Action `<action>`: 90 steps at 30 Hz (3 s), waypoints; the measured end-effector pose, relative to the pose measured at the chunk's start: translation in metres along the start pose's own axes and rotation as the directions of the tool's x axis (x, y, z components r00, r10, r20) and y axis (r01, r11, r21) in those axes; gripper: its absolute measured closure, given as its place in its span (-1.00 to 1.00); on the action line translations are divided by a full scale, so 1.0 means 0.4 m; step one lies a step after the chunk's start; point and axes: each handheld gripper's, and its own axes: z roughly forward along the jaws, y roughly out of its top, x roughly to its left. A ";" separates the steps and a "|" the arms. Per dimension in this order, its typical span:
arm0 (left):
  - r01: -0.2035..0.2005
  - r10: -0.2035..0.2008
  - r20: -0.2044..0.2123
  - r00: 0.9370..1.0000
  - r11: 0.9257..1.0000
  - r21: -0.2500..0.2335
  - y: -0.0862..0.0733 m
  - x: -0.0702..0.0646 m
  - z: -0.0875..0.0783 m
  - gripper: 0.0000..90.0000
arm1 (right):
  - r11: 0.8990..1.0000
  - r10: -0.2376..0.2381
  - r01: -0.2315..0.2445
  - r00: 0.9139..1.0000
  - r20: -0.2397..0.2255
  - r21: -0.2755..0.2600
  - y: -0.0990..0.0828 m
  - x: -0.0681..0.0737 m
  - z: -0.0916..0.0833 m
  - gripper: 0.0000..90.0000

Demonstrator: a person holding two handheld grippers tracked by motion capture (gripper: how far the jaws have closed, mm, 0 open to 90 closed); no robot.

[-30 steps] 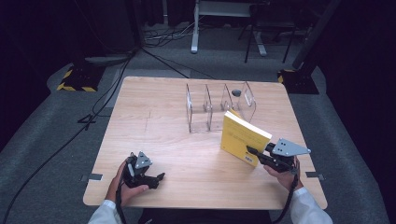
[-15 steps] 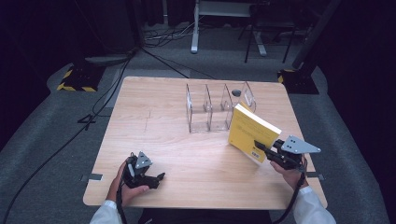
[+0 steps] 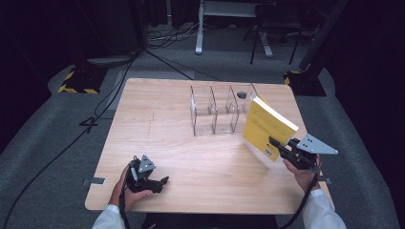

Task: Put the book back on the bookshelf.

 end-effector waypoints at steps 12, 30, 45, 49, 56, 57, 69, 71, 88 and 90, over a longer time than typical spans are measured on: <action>0.000 0.000 0.000 1.000 1.000 0.000 0.000 0.000 0.000 -0.69 | 0.999 0.032 -0.030 0.996 0.082 -0.029 0.042 -0.027 0.030 0.69; 0.000 0.000 0.003 1.000 1.000 0.004 0.000 0.000 -0.001 -0.69 | 1.000 0.030 -0.029 0.986 0.162 -0.006 0.119 -0.058 0.147 0.69; 0.001 -0.001 0.001 1.000 1.000 0.002 0.000 0.000 -0.001 -0.69 | 0.998 0.052 -0.059 0.974 0.221 0.026 0.145 -0.071 0.275 0.69; 0.001 -0.001 0.003 1.000 1.000 0.004 0.000 0.000 -0.001 -0.69 | 0.997 0.059 -0.068 0.972 0.227 0.031 0.144 -0.076 0.298 0.69; -0.002 0.002 0.000 1.000 1.000 0.001 0.000 0.000 0.000 -0.69 | 0.997 0.059 -0.070 0.968 0.242 0.035 0.138 -0.074 0.336 0.69; -0.002 0.002 0.000 1.000 1.000 0.001 0.000 0.000 0.000 -0.69 | 0.997 0.058 -0.070 0.968 0.243 0.041 0.137 -0.074 0.342 0.69; -0.008 0.008 -0.007 1.000 1.000 0.002 0.000 0.000 -0.001 -0.69 | 0.995 0.048 -0.069 0.965 0.257 0.072 0.108 -0.070 0.403 0.69; -0.009 0.009 -0.014 1.000 1.000 0.002 0.000 -0.002 -0.002 -0.68 | 0.995 0.049 -0.070 0.965 0.257 0.073 0.102 -0.067 0.410 0.69; -0.012 0.012 -0.009 1.000 1.000 0.004 -0.003 -0.008 -0.005 -0.68 | 0.989 0.123 -0.139 0.958 0.259 0.043 0.050 -0.064 0.417 0.68; -0.012 0.012 -0.009 1.000 1.000 0.004 -0.004 -0.008 -0.005 -0.68 | 0.988 0.136 -0.150 0.956 0.260 0.035 0.041 -0.062 0.416 0.68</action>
